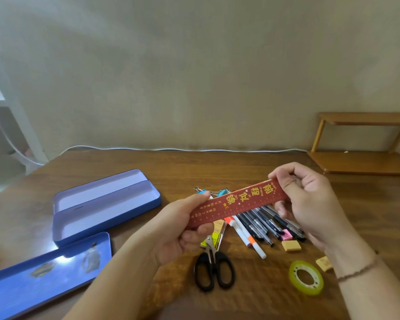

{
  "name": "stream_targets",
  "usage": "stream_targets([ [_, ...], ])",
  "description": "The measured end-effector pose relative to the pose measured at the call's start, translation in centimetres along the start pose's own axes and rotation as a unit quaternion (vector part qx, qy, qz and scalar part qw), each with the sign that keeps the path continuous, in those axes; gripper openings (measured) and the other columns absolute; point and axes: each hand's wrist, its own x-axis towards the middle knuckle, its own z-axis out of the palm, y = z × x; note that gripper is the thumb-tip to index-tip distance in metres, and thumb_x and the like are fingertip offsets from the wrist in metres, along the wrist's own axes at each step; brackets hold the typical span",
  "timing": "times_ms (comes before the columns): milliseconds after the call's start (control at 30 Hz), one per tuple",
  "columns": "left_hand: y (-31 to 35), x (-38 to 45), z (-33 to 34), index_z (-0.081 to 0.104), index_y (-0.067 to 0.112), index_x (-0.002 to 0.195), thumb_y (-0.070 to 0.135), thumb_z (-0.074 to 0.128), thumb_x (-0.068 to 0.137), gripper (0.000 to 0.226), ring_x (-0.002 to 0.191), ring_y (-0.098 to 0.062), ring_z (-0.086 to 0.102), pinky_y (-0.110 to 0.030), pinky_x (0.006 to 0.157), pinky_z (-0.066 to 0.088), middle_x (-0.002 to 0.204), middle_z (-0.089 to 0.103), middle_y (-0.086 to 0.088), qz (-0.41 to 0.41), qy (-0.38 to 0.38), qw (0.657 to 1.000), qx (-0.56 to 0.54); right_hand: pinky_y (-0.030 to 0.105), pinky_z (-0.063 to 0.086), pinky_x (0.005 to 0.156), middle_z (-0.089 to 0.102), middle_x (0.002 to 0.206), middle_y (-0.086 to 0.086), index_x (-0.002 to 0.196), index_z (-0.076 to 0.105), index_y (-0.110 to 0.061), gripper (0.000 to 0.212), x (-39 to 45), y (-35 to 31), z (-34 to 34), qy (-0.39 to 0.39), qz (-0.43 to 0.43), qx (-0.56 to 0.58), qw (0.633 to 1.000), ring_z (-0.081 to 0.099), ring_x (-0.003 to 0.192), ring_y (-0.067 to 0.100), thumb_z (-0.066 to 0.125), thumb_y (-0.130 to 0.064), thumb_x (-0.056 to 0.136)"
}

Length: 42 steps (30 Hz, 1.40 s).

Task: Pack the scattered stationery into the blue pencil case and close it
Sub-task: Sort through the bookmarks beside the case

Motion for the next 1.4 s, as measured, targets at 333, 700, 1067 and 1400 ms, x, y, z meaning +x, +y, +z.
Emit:
stream_targets([
  [333, 1.2, -0.3, -1.5, 0.060, 0.012, 0.092, 0.041, 0.047, 0.097, 0.033, 0.038, -0.008, 0.018, -0.019, 0.037, 0.014, 0.048, 0.035, 0.001, 0.027, 0.117, 0.990, 0.074, 0.050, 0.038, 0.104, 0.061, 0.128, -0.009, 0.103, 0.066, -0.030, 0.033, 0.0, 0.5, 0.0, 0.000, -0.287, -0.487, 0.825, 0.047, 0.125, 0.020, 0.078, -0.036, 0.073],
  [700, 3.9, -4.4, -5.1, 0.063, 0.014, 0.079, 0.042, 0.048, 0.096, 0.036, 0.037, -0.013, 0.028, -0.021, 0.042, 0.018, 0.056, 0.056, -0.017, 0.084, 0.170, 0.962, 0.195, 0.036, 0.056, 0.071, 0.075, 0.097, -0.006, 0.091, 0.074, -0.020, 0.036, 0.4, -1.4, 7.1, -0.092, -0.448, -0.531, 0.713, 0.070, 0.084, 0.021, 0.090, -0.026, 0.060],
  [1067, 1.5, -8.7, -21.8, 0.066, 0.028, 0.113, 0.036, 0.057, 0.087, 0.029, 0.099, -0.025, 0.064, -0.039, 0.087, 0.052, 0.110, 0.068, 0.000, 0.018, 0.533, 0.708, 0.462, 0.031, 0.045, 0.085, 0.062, 0.105, -0.007, 0.109, 0.061, -0.039, 0.023, 7.8, -2.7, 22.5, -0.261, -0.372, -0.545, 0.704, 0.057, 0.101, 0.020, 0.064, -0.037, 0.087],
  [1400, 0.5, -8.7, -22.0, 0.068, 0.022, 0.114, 0.032, 0.066, 0.087, 0.029, 0.100, -0.023, 0.059, -0.033, 0.091, 0.048, 0.116, 0.051, -0.001, 0.002, 0.456, 0.754, 0.473, 0.028, 0.039, 0.067, 0.065, 0.107, -0.003, 0.114, 0.059, -0.035, 0.025, 7.4, -0.7, 29.0, -0.359, -0.373, -0.596, 0.614, 0.060, 0.096, 0.021, 0.054, -0.026, 0.092],
])
